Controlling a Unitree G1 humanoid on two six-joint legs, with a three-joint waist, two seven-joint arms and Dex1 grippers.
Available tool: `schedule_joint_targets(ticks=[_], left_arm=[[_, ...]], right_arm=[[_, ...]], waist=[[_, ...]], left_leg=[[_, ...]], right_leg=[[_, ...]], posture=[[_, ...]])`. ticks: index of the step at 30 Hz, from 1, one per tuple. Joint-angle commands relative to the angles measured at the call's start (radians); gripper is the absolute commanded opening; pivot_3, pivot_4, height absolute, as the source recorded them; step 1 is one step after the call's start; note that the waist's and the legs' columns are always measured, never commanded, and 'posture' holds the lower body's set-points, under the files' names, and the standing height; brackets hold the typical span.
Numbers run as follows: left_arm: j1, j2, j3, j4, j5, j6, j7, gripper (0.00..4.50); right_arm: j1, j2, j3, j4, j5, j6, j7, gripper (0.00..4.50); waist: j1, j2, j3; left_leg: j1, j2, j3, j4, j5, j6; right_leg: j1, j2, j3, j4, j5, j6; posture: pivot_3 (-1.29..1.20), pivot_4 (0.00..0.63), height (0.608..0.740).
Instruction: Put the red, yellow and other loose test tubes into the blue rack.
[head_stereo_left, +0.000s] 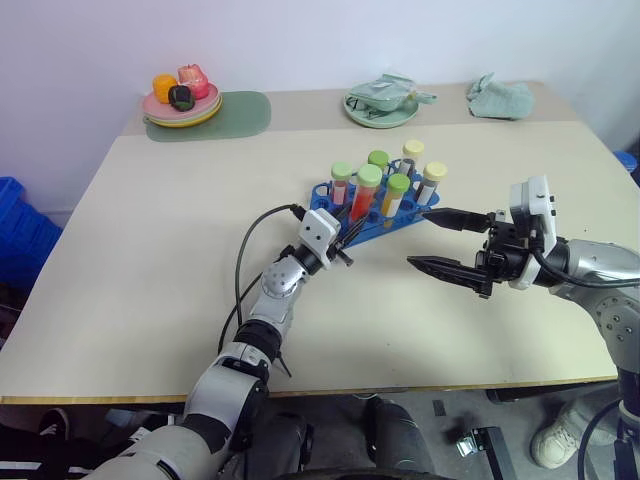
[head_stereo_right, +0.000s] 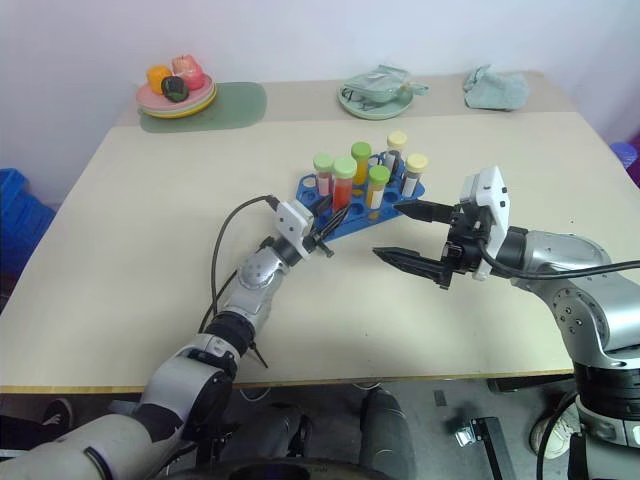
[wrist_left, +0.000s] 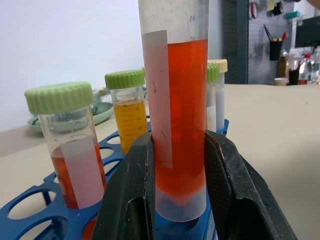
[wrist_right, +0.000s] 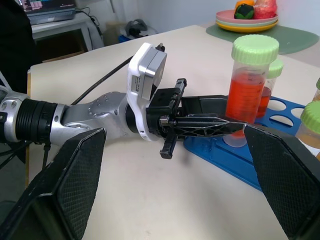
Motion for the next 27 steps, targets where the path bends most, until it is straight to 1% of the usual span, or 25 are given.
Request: schedule_joint_targets(ticks=[1,11,27], left_arm=[[-0.008,0.002,0.014,0.007,-0.012,0.001,-0.006,0.78],[0.008,-0.015,0.0,0.004,-0.014,0.009,-0.034,0.78],[0.004,-0.037,-0.015,0.017,0.008,0.043,-0.034,0.78]], right_arm=[[-0.006,-0.008,-0.04,-0.029,0.017,-0.008,-0.002,4.5],[-0.009,-0.009,-0.04,-0.033,0.02,-0.003,-0.004,4.5],[0.012,-0.021,-0.063,-0.057,0.036,0.021,-0.008,4.5]], waist=[[0.0,0.0,0.0],[0.001,0.0,0.0],[0.005,0.0,0.0]], left_leg=[[0.0,0.0,0.0,0.0,0.0,0.0],[0.0,0.0,0.0,0.0,0.0,0.0],[0.0,0.0,0.0,0.0,0.0,0.0]], right_leg=[[0.0,0.0,0.0,0.0,0.0,0.0],[0.0,0.0,0.0,0.0,0.0,0.0],[0.001,0.0,0.0,0.0,0.0,0.0]], posture=[[0.0,0.15,0.74],[0.0,0.15,0.74],[0.0,0.15,0.74]])
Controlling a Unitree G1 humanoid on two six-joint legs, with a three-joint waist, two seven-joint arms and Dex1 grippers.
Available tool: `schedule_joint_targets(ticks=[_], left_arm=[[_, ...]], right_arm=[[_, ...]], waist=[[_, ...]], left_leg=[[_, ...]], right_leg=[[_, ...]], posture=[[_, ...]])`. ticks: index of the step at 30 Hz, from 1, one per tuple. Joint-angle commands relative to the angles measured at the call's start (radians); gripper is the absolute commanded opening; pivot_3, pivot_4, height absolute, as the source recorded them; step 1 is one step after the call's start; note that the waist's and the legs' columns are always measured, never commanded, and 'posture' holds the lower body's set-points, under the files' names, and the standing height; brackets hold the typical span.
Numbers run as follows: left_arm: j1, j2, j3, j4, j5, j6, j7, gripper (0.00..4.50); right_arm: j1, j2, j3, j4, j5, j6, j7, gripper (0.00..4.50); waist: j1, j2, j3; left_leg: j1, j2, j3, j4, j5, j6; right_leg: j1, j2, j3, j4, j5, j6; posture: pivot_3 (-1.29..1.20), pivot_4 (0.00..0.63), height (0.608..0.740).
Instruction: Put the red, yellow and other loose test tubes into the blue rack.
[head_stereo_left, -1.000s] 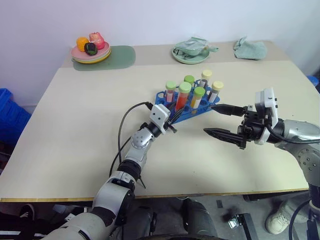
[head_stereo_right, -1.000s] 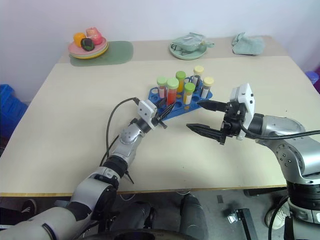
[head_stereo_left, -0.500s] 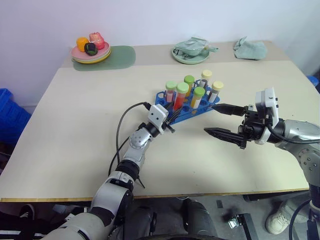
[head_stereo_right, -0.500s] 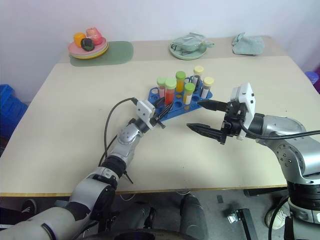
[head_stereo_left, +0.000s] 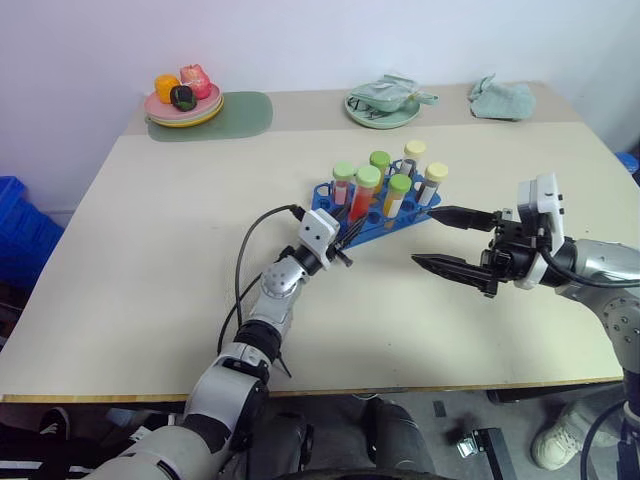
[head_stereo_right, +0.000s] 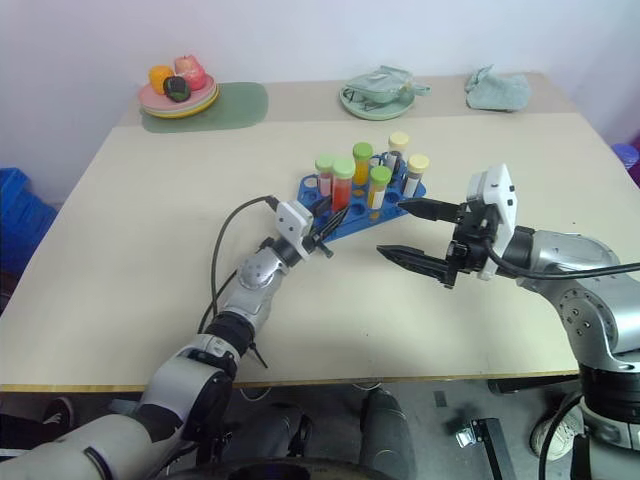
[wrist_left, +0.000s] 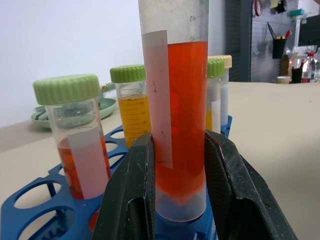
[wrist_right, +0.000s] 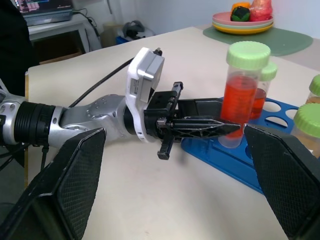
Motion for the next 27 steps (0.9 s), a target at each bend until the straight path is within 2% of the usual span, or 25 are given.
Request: schedule_joint_targets(ticks=[1,27], left_arm=[[0.004,-0.016,-0.011,0.013,0.005,0.02,-0.008,0.78],[0.046,-0.003,0.013,-0.065,-0.023,0.039,0.034,0.78]], right_arm=[[0.001,-0.015,-0.033,-0.034,0.019,-0.001,-0.001,4.5],[0.005,-0.017,-0.032,-0.032,0.021,0.0,0.005,4.5]], waist=[[0.0,0.0,0.0],[0.007,0.0,0.0]], left_leg=[[0.0,0.0,0.0,0.0,0.0,0.0],[0.0,0.0,0.0,0.0,0.0,0.0]], right_leg=[[0.0,0.0,0.0,0.0,0.0,0.0],[0.0,0.0,0.0,0.0,0.0,0.0]], posture=[[0.0,0.15,0.74],[0.0,0.15,0.74]])
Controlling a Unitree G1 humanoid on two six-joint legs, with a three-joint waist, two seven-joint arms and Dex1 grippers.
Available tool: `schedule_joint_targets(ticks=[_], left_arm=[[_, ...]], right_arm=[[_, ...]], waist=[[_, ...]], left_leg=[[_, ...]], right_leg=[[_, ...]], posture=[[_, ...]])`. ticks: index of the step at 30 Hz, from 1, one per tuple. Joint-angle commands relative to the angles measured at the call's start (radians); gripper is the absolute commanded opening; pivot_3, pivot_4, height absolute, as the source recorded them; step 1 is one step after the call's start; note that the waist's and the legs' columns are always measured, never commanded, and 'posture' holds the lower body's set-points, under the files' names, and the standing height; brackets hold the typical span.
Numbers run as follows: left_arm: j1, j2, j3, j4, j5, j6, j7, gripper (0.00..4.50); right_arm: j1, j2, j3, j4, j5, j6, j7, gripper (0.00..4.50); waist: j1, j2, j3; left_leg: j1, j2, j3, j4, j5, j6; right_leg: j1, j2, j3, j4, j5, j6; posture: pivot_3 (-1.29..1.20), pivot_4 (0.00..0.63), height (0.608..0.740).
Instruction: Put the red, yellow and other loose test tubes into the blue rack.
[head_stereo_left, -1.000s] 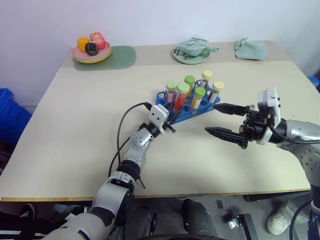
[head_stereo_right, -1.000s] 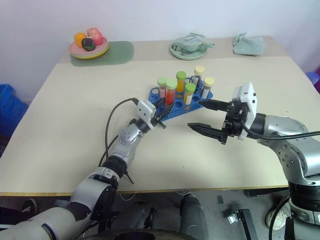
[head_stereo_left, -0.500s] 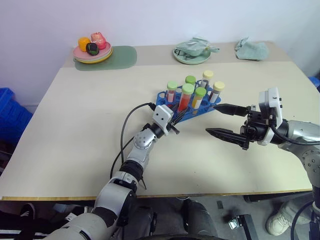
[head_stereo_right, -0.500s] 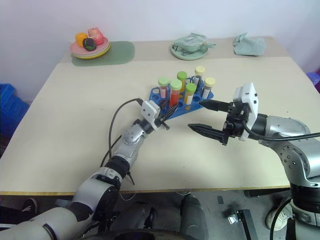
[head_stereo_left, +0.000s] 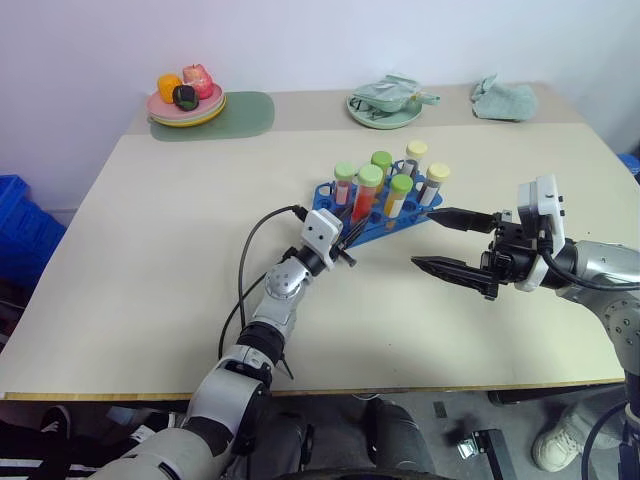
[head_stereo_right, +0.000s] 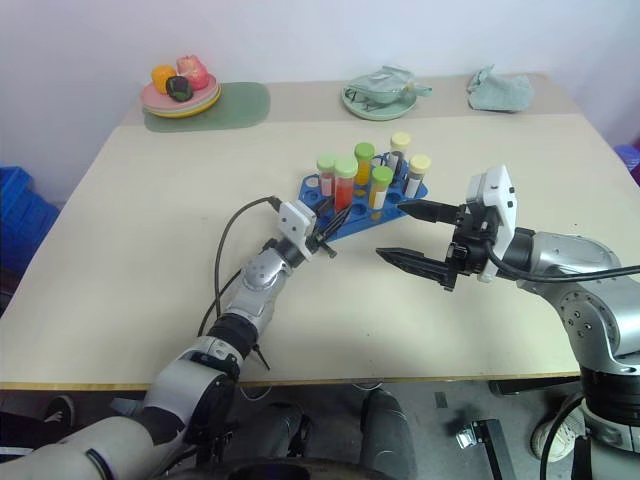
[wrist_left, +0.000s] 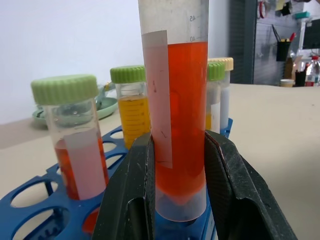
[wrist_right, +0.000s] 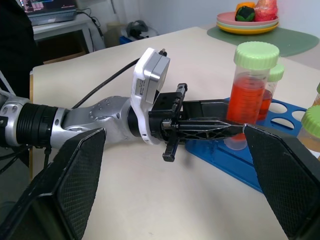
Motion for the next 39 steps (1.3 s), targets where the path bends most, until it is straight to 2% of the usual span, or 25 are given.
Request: schedule_joint_targets(ticks=[1,26,39], left_arm=[[0.023,0.004,0.009,-0.022,-0.011,0.014,0.003,0.78],[-0.04,-0.026,0.007,0.029,-0.006,0.02,-0.039,0.78],[0.01,-0.034,-0.002,-0.104,-0.035,0.017,-0.066,0.78]], right_arm=[[-0.002,-0.014,-0.029,-0.026,0.017,-0.003,0.004,4.5],[-0.005,-0.017,-0.032,-0.025,0.021,0.008,-0.002,4.5],[-0.012,-0.022,-0.032,-0.016,0.018,0.013,0.007,4.5]], waist=[[0.001,0.0,0.0],[0.016,0.0,0.0],[0.013,0.0,0.0]], left_leg=[[0.0,0.0,0.0,0.0,0.0,0.0],[0.0,0.0,0.0,0.001,0.0,0.0],[-0.001,0.0,0.0,0.0,0.0,0.0]], right_leg=[[0.0,0.0,0.0,0.0,0.0,0.0],[0.001,0.0,0.0,0.0,0.0,0.0],[-0.001,0.0,0.0,0.0,0.0,0.0]], posture=[[0.0,0.15,0.74],[0.0,0.15,0.74],[0.0,0.15,0.74]])
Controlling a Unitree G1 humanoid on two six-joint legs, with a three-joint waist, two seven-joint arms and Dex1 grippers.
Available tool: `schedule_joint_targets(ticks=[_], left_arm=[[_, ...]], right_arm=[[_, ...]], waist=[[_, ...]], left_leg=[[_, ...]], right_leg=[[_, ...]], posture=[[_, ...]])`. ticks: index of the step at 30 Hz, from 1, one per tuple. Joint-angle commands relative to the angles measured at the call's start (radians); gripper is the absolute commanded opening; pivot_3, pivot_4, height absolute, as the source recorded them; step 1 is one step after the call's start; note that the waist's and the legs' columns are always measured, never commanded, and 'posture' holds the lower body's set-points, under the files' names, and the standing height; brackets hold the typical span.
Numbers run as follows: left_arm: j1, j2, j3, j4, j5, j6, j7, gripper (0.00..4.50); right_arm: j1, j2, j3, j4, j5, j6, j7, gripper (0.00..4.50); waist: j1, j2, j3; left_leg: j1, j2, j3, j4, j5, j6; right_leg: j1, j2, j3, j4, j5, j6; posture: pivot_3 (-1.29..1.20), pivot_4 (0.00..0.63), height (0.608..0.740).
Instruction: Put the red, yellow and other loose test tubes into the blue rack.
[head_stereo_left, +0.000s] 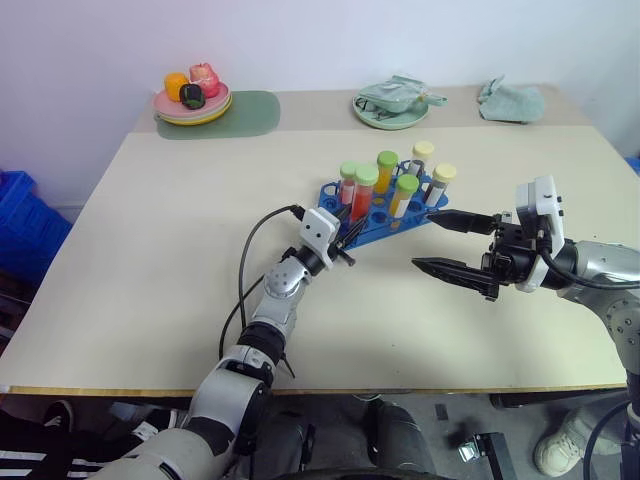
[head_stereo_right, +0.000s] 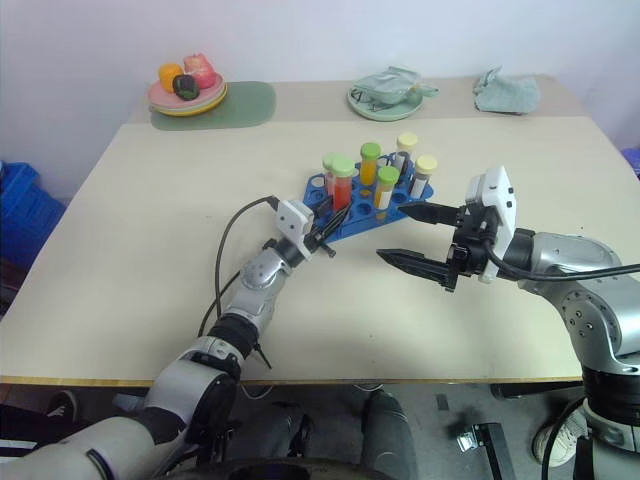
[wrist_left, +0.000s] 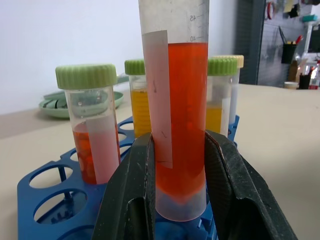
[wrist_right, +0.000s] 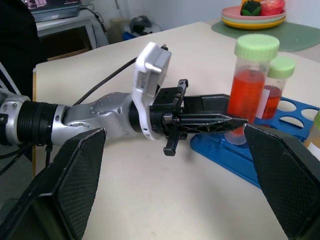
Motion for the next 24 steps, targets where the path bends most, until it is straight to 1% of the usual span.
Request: schedule_joint_targets(ticks=[1,8,15,19,24], left_arm=[[0.01,-0.015,-0.022,-0.073,-0.013,-0.015,-0.024,0.78],[-0.03,-0.01,-0.017,-0.026,0.001,-0.014,0.008,0.78],[-0.035,-0.006,-0.021,0.029,0.015,-0.033,0.029,0.78],[-0.02,-0.026,-0.019,0.029,-0.001,-0.029,0.017,0.78],[-0.028,-0.028,-0.01,0.041,0.008,-0.032,0.044,0.78]], right_arm=[[-0.012,-0.013,-0.03,-0.016,0.017,-0.007,0.006,4.5],[-0.013,-0.013,-0.026,-0.017,0.011,-0.01,0.007,4.5],[-0.006,-0.012,-0.032,-0.024,0.016,-0.006,0.001,4.5],[-0.002,-0.013,-0.034,-0.03,0.018,-0.004,0.0,4.5],[0.011,-0.018,-0.043,-0.041,0.023,0.0,0.0,4.5]], waist=[[-0.001,0.0,0.0],[-0.001,0.0,0.0],[-0.001,0.0,0.0],[-0.001,0.0,0.0],[-0.001,0.0,0.0]], left_leg=[[0.0,0.0,0.0,0.0,0.0,0.0],[0.0,0.0,0.0,0.0,0.0,0.0],[0.0,0.0,0.0,0.0,0.0,0.0],[0.0,0.0,0.0,0.0,0.0,0.0],[0.0,0.0,0.0,0.0,0.0,0.0]], right_leg=[[0.0,0.0,0.0,0.0,0.0,0.0],[0.0,0.0,0.0,0.0,0.0,0.0],[0.0,0.0,0.0,0.0,0.0,0.0],[0.0,0.0,0.0,0.0,0.0,0.0],[0.0,0.0,0.0,0.0,0.0,0.0]], posture=[[0.0,0.15,0.74],[0.0,0.15,0.74],[0.0,0.15,0.74],[0.0,0.15,0.74],[0.0,0.15,0.74]])
